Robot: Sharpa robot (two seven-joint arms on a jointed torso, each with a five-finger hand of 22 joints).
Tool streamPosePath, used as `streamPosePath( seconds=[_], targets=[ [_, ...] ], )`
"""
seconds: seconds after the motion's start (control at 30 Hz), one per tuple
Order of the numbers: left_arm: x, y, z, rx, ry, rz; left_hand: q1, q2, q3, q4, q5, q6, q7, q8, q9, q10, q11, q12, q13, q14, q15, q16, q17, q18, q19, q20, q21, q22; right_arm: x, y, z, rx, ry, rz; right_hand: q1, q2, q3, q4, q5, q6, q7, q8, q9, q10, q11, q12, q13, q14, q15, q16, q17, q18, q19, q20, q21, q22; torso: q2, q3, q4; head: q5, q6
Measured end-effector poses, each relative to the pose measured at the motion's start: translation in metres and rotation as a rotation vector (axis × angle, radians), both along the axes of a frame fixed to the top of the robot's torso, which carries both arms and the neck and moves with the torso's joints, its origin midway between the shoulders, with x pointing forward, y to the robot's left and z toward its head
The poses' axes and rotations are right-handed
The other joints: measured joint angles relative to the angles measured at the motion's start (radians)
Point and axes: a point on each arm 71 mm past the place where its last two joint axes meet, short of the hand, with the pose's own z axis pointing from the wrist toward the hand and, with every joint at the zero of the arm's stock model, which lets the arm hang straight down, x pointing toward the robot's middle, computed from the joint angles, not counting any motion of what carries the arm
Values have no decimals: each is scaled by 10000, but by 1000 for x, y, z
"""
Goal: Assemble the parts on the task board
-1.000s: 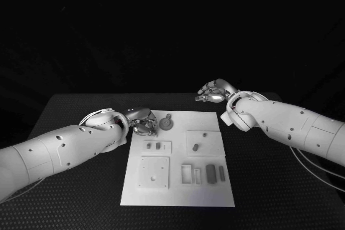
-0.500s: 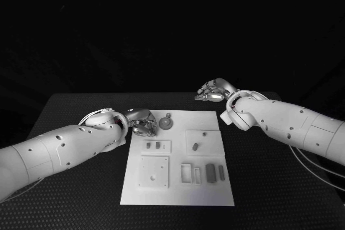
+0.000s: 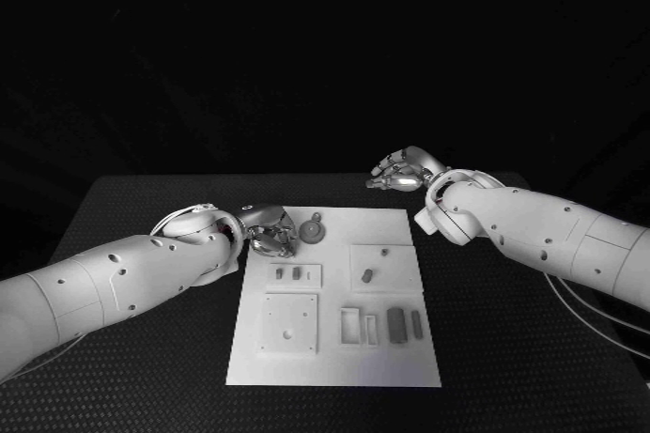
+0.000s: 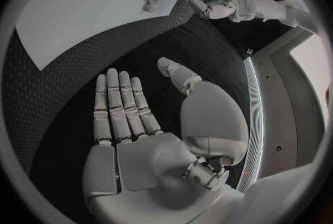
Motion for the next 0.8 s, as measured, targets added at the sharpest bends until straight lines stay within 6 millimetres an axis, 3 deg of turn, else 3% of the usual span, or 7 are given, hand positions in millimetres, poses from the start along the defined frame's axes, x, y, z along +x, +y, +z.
streamPosePath(
  seconds=[0.8],
  targets=[
    [-4, -1, -2, 224, -43, -202, 8, -13, 13, -40, 24, 42, 1, 22, -8, 63, -19, -29, 26, -16, -16, 0, -20, -46, -59, -21, 0, -2, 0, -2, 0, -9, -1, -24, 0, 0, 0, 0, 0, 0, 0, 0, 2, 0, 0, 0, -9, 0, 0, 0, 1, 1, 0, 0, -40, 8, -1, 6, 8, -63, -44]
  ],
)
